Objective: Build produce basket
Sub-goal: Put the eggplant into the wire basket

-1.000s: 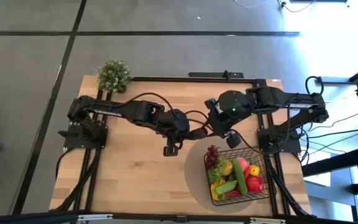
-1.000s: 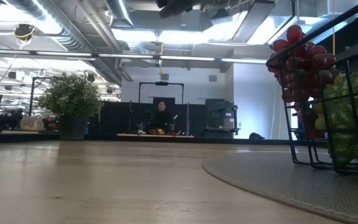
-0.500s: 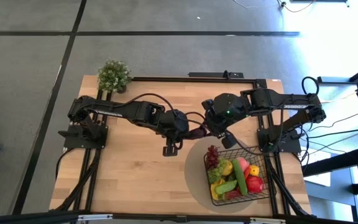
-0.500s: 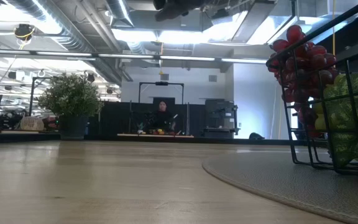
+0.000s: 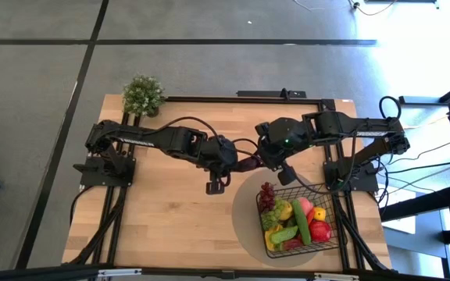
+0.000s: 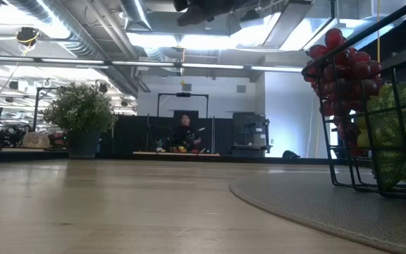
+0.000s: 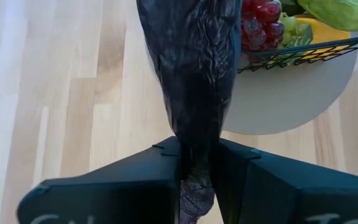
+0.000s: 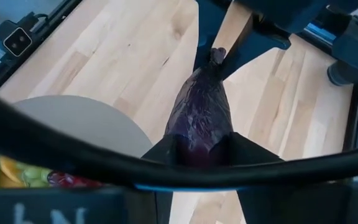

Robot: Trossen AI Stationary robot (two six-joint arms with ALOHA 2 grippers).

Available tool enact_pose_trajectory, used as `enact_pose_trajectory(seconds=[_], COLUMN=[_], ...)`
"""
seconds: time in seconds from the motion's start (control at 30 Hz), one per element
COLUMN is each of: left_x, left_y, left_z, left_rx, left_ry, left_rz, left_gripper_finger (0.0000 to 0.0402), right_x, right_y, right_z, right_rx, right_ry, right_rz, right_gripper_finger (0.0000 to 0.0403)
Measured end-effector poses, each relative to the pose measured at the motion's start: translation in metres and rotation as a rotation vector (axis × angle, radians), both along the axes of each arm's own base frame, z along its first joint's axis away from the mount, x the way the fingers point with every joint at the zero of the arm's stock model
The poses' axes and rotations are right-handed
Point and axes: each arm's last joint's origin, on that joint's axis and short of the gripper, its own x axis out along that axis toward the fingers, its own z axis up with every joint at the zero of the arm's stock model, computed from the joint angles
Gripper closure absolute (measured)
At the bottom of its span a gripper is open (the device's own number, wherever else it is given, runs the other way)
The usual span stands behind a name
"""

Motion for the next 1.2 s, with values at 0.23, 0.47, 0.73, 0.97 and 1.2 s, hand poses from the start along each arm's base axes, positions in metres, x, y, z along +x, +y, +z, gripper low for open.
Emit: enact_pose_trajectory(seconds=[0.23,0.47,0.73,0.97,1.2], left_x=[0.0001,0.0001,0.0002,0.0004,-0.0002], left_y=[0.0005,0.0004,-0.0002,0.0001,0.0002], left_z=[0.0001,0.0001,0.0012,0.0033,0.0027], left_rx=[0.006,0.006,0.0,-0.003,-0.002], left_ry=[-0.001,-0.002,-0.01,-0.024,-0.016], left_rz=[0.006,0.006,0.002,0.008,0.008], left_gripper_finger=[0.0369,0.0369,0.0311,0.0286,0.0284], right_x=[-0.0007,-0.0007,-0.0011,0.0002,0.0005], right_y=[-0.0015,-0.0015,-0.0019,-0.0018,-0.0017], right_z=[-0.0014,-0.0017,-0.004,-0.0036,-0.0034], right_rx=[-0.041,-0.043,-0.049,-0.048,-0.048], right_ry=[0.013,0.015,0.034,0.023,0.02], right_rz=[-0.033,-0.035,-0.037,-0.037,-0.036], right_gripper_finger=[0.0275,0.0275,0.0276,0.0276,0.0276])
